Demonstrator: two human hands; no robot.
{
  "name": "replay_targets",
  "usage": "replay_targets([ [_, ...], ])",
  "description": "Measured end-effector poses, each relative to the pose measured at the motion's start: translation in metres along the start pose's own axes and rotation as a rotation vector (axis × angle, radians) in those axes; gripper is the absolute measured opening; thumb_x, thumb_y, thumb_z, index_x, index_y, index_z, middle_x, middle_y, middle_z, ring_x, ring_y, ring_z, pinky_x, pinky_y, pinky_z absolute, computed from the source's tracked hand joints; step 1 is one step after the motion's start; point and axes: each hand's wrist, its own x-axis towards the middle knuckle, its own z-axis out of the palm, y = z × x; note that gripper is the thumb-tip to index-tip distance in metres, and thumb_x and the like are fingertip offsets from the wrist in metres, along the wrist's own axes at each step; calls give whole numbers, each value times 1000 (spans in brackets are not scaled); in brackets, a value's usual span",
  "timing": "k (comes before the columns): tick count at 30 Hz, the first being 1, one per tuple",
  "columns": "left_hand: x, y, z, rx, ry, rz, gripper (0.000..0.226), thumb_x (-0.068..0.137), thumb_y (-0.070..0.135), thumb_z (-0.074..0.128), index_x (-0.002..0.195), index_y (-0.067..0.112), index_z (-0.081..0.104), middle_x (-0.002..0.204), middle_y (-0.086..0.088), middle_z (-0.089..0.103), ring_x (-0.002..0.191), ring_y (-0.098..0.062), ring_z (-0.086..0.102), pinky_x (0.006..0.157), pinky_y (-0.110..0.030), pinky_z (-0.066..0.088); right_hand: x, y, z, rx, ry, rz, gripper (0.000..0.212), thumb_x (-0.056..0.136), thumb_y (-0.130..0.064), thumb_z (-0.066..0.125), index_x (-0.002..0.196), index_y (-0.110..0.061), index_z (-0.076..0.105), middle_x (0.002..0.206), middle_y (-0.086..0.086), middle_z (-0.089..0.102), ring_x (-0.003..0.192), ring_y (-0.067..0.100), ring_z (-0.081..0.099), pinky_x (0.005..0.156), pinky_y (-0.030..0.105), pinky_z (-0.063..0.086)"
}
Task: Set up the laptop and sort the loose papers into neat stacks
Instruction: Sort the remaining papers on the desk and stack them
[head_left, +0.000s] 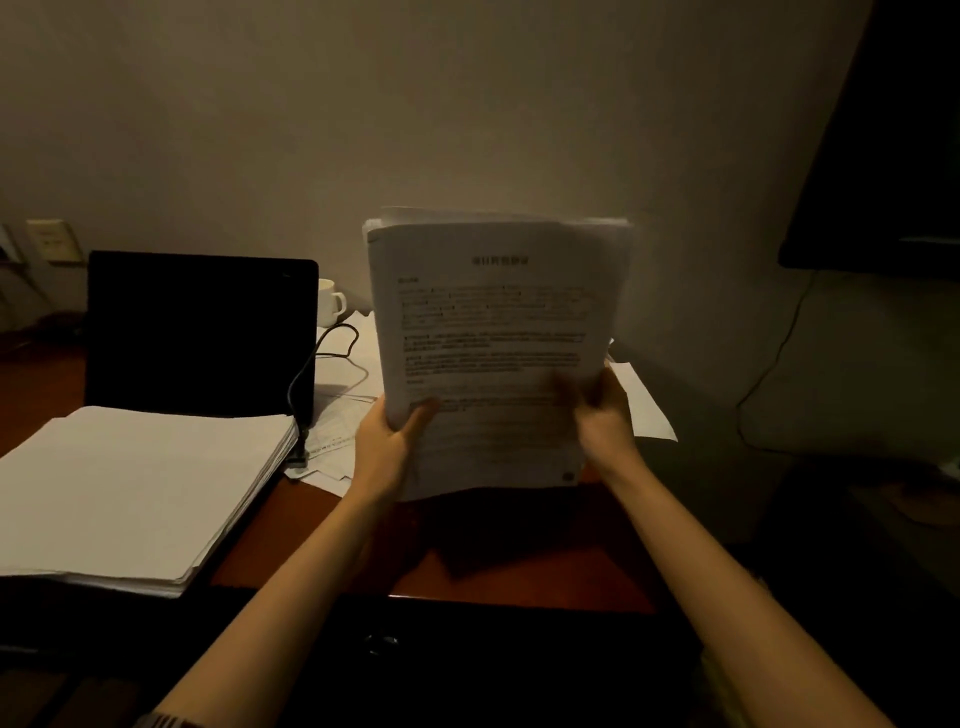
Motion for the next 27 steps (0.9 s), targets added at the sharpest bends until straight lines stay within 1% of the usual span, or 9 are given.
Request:
replay_targets([
  [3, 9, 9, 4, 53, 32, 64, 23, 79, 39, 71, 97, 35, 58, 99, 12, 64, 95, -11, 62, 77, -30, 53, 8, -11, 7, -31, 27, -66, 32, 94, -18, 57, 125, -12, 51, 118, 1, 61, 107, 15, 58, 91, 27, 52],
  [5, 13, 14, 6, 66, 37, 64, 20, 82, 28, 73, 94, 34, 58, 96, 12, 64, 92, -9, 62, 73, -25, 52, 11, -12, 9, -41, 20, -74, 33, 95, -20, 55, 126, -12, 50, 117, 0, 60, 107, 13, 57, 92, 28, 50],
  [10, -6, -23, -3, 46, 10, -122, 20, 78, 19, 73, 93, 25, 61, 96, 5, 66, 93, -19, 66, 63, -20, 56, -11, 42, 12, -91, -61, 34, 21, 92, -22, 58, 111, -20, 50, 103, -7, 59, 106, 17, 59, 79, 23, 52],
  [14, -14, -37, -6, 16, -97, -127, 29, 78, 24, 71, 105, 24, 62, 105, 4, 68, 98, -11, 66, 74, -23, 57, -16, 64, 17, -170, -51, -23, 9, 97, -16, 50, 105, -18, 52, 97, -6, 58, 97, 14, 60, 63, 13, 53],
  [18, -12, -36, -12, -39, -176, -187, 23, 88, 30, 59, 109, 23, 61, 110, 1, 69, 102, -14, 66, 82, -30, 56, -16, 60, 17, -121, -76, 4, 15, 98, -16, 48, 113, -17, 53, 102, -6, 61, 96, 10, 61, 67, 18, 56],
  [21, -8, -42, -18, -63, -103, -244, 14, 96, 21, 51, 106, 17, 60, 108, -5, 68, 101, -22, 65, 80, -34, 57, -10, 59, 15, -157, -49, -25, 17, 100, -25, 43, 113, -17, 52, 102, -5, 62, 99, 15, 62, 73, 26, 57],
  [22, -7, -43, -19, -84, -57, -260, 14, 97, 19, 50, 105, 14, 59, 106, -6, 67, 99, -23, 66, 76, -33, 57, -4, 60, 11, -239, 26, -55, 22, 101, -29, 40, 115, -18, 52, 106, -2, 62, 103, 19, 60, 79, 31, 56],
  [24, -3, -45, -20, -122, 87, -311, 15, 98, 17, 49, 109, 10, 55, 102, -5, 65, 94, -24, 65, 66, -29, 56, 14, 68, -1, -560, 110, -50, 38, 101, -38, 35, 133, -19, 45, 130, 7, 54, 122, 25, 49, 99, 40, 44],
  [27, 5, -51, -25, -131, 311, -362, 20, 98, 19, 51, 117, 12, 51, 104, -7, 62, 88, -25, 63, 56, -33, 57, 27, 83, -12, -1260, -165, 154, 60, 99, -52, 28, 149, -19, 25, 155, 9, 25, 144, 27, 19, 118, 48, 11],
])
